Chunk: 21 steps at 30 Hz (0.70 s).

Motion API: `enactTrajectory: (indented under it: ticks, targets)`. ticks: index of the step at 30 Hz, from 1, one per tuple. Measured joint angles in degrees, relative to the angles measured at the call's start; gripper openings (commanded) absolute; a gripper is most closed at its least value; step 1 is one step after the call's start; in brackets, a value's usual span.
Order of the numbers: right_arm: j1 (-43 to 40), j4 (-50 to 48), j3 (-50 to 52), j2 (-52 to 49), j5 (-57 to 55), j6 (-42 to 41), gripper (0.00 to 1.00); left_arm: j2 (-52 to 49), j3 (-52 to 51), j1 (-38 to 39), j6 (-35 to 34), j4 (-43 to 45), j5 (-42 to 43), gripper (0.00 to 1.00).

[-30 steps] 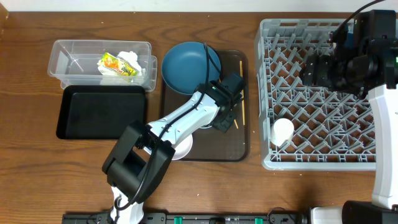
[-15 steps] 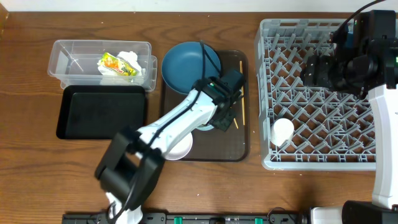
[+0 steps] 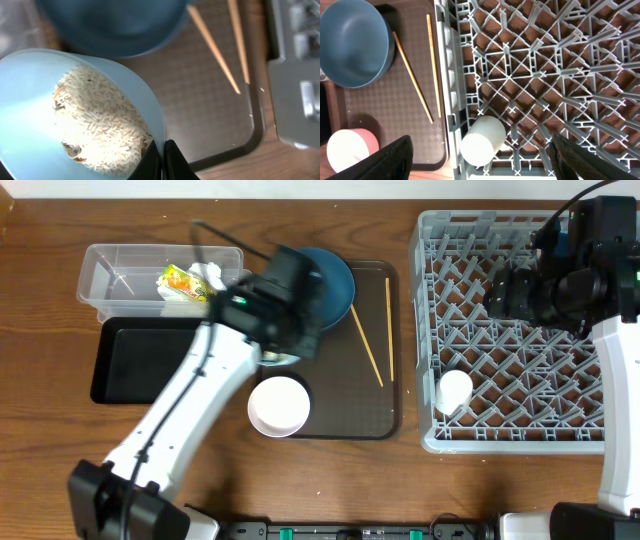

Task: Sort waste into correct bins and load items into the dishwasher rack
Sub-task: 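Carry the rice bowl left and tip the rice onto the black tray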

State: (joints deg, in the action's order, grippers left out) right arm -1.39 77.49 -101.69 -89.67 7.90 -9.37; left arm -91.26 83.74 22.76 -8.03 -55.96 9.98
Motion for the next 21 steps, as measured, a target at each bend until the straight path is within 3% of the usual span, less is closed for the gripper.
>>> enactTrajectory:
  ticks: [15, 21]
  targets:
    - [0.0, 0.1, 0.0, 0.0, 0.0, 0.0, 0.85, -0.1, -4.9, -34.6, 4.5, -0.7, 20.5, 0.06]
    - [0.0, 0.1, 0.0, 0.0, 0.0, 0.0, 0.85, -2.6, -7.4, -43.5, 7.1, 1.2, 31.2, 0.06]
